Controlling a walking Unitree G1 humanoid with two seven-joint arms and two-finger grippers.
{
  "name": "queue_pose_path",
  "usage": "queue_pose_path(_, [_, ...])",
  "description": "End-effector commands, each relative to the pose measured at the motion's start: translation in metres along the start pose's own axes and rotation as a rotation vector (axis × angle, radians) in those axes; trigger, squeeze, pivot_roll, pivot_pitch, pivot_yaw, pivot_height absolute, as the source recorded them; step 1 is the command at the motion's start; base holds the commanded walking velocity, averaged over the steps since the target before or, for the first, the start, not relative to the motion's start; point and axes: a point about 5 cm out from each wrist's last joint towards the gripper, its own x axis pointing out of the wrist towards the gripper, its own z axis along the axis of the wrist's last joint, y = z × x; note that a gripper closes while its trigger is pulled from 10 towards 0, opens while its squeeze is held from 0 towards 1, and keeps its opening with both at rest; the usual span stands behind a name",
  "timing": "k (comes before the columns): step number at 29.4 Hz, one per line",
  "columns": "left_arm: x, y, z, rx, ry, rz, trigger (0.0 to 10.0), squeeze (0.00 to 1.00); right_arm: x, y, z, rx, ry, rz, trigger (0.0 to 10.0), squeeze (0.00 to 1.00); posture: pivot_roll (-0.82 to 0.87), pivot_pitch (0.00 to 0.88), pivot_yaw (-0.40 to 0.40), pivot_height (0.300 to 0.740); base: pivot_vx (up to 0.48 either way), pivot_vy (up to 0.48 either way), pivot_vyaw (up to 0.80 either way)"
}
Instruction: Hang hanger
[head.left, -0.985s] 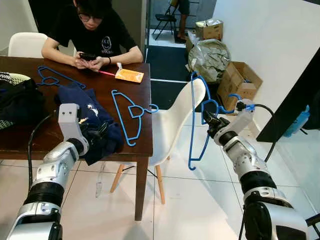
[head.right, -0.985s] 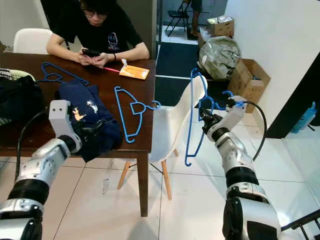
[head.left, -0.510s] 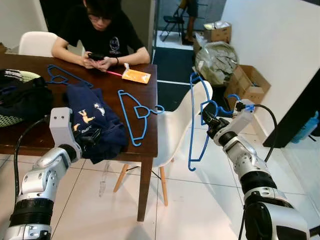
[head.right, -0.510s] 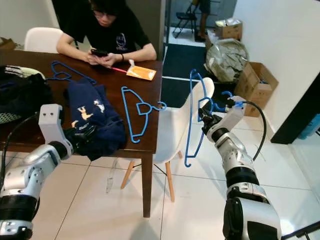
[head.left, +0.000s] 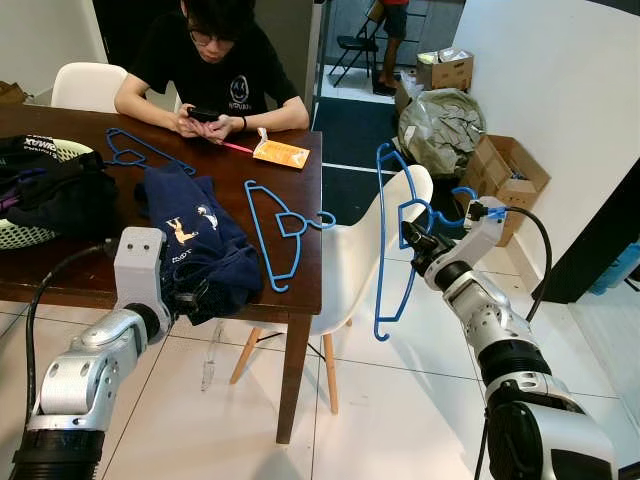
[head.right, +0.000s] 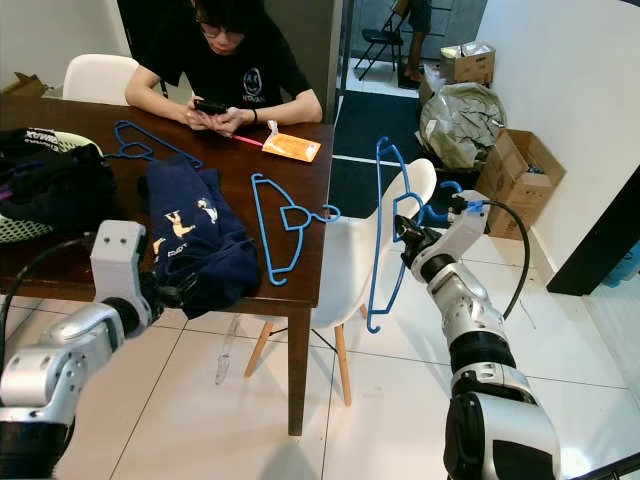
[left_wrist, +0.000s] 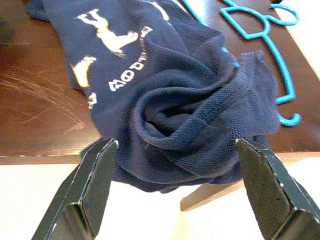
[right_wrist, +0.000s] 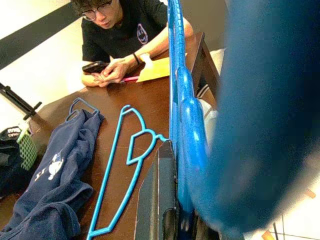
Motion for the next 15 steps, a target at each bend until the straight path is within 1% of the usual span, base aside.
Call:
queue_pose_path(1, [0.002,0.005,-0.006,0.011,0.012,0.039,10.0,0.00,0.002,0.001,0.000,-0.002,0.007,-0.005,10.0,0.00,0.08,0.015,-0.094,0.740,0.000,0.000,0.00])
queue_pose_path(9, [0.008,0.014,-0.005,0.005,0.013,0.093,10.0,0.00,0.002,0.001,0.001,0.004,0.001,-0.006,10.0,0.00,0.08,0.015,-0.091,0.740,0.000,0.000,0.00])
queue_pose_path(11, [0.009,0.014,-0.005,-0.003,0.007,0.095,10.0,0.00,0.002,0.001,0.001,0.004,0.000,-0.006,10.0,0.00,0.08,0.015,-0.091,0.740,0.000,0.000,0.00])
queue_pose_path(15, [0.016,0.017,-0.009,-0.039,-0.015,0.095,10.0,0.00,0.002,0.001,0.002,0.003,-0.001,-0.008,10.0,0.00,0.06,0.017,-0.090,0.740,0.000,0.000,0.00])
